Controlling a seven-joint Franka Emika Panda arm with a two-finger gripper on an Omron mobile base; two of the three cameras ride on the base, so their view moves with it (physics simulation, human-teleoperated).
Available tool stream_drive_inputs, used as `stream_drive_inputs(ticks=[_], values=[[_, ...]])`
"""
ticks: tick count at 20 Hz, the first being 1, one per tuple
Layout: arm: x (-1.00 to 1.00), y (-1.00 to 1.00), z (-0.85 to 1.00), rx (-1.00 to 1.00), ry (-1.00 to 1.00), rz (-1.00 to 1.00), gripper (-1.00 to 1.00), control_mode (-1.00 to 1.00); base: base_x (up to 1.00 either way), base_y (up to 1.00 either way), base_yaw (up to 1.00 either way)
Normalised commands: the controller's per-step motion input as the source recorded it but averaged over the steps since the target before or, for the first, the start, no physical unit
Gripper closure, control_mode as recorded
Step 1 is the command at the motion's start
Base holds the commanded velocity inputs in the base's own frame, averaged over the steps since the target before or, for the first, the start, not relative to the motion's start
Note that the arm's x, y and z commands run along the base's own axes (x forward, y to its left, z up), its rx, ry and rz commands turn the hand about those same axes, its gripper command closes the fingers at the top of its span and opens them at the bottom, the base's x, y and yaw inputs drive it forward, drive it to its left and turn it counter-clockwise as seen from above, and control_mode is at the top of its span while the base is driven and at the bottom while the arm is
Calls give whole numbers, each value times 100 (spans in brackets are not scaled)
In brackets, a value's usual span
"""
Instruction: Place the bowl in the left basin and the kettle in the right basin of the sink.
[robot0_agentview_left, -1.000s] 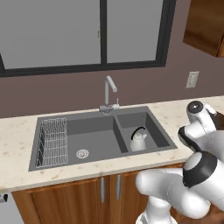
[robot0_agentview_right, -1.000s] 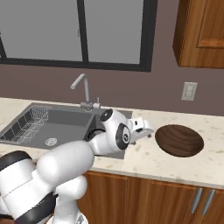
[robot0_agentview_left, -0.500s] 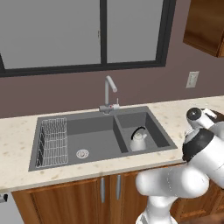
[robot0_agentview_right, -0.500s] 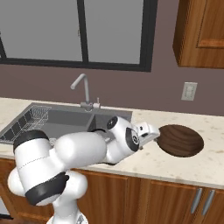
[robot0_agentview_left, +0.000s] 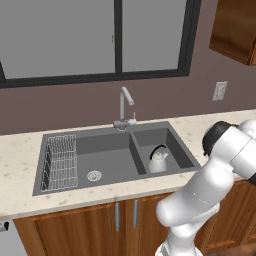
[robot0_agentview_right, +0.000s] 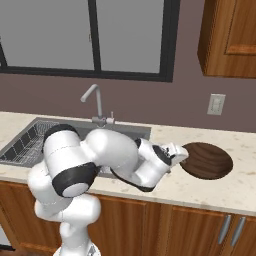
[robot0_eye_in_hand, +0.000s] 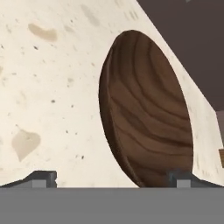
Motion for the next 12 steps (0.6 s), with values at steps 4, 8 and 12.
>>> stream_drive_inputs(ticks=[4,8,12], values=[[32,-24,-28,-2,0,0,-100,-100,0,0,0],[31,-19,-28,0,0,0,-100,-100,0,0,0],[34,-12,-27,0,0,0,100,-100,0,0,0]])
